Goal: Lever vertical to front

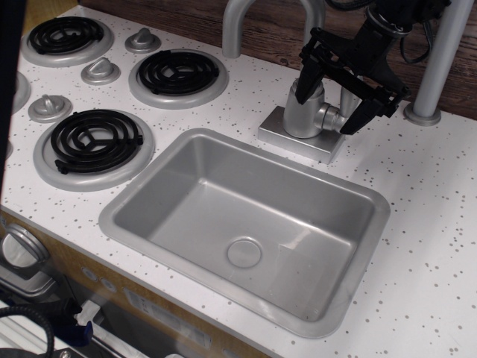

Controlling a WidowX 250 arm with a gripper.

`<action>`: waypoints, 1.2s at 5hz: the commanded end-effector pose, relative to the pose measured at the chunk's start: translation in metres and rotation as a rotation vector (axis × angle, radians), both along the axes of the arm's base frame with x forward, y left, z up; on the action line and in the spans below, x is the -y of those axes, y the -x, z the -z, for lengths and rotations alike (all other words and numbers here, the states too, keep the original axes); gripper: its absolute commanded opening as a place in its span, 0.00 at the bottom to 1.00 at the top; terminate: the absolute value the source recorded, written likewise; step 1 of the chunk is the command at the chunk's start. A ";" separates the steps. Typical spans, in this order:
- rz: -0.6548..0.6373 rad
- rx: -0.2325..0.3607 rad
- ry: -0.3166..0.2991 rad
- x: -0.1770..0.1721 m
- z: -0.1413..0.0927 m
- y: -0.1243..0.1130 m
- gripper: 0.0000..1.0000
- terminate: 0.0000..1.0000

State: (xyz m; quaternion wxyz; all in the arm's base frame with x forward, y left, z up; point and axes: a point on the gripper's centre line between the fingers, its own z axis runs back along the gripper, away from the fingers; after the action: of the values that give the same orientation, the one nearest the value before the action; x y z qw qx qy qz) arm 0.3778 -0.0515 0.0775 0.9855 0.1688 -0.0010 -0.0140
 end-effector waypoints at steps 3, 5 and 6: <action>0.031 0.178 -0.009 0.008 -0.023 -0.020 1.00 0.00; 0.066 0.214 -0.032 0.008 -0.036 -0.038 1.00 0.00; 0.088 0.221 -0.036 0.006 -0.037 -0.047 1.00 0.00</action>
State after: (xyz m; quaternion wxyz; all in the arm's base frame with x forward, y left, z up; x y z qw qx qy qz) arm 0.4211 -0.0608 0.0928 0.9762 0.1903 -0.0903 -0.0513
